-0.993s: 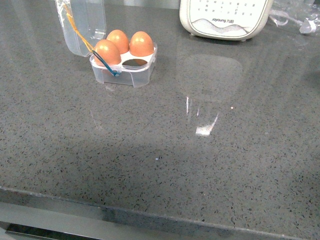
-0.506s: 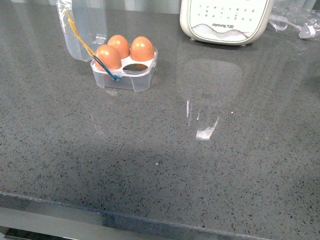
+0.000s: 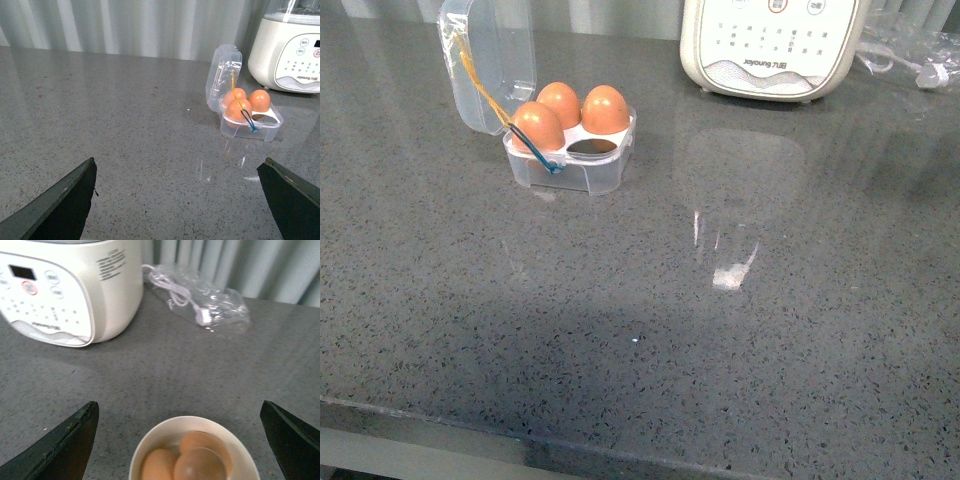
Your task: Put egg into box
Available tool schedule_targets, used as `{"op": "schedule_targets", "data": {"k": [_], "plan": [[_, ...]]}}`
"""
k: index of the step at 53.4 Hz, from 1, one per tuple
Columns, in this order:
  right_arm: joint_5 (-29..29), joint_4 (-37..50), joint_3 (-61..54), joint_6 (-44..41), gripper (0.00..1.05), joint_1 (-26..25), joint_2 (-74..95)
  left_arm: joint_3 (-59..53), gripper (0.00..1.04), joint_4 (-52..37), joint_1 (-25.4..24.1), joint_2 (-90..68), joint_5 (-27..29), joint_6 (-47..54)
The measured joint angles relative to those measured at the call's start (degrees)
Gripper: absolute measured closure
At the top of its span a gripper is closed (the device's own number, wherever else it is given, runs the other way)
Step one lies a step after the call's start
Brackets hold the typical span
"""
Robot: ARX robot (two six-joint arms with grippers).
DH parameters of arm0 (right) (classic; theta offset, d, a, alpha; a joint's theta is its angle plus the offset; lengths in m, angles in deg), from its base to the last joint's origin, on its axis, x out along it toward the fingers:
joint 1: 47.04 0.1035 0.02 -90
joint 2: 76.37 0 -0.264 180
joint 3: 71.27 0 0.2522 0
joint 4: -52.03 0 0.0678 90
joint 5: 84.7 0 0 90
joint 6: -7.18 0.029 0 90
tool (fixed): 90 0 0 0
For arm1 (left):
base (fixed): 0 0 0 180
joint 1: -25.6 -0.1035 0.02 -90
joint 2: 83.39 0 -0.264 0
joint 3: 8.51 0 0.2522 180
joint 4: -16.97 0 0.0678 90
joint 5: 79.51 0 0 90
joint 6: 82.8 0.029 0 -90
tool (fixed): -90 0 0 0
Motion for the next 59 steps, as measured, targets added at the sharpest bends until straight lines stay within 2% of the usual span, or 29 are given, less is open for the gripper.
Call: {"op": "schedule_targets", "data": {"k": [5, 59], "plan": [[-3.91, 0.09, 0.17, -0.48, 0.07, 0.33, 2.1, 0.0, 0.07, 0.0, 0.0, 0.0, 0.0, 0.0], [-7.26, 6.34, -3.98, 1.29, 0.07, -6.21, 9.62, 0.0, 0.07, 0.0, 0.0, 0.0, 0.0, 0.0]]}}
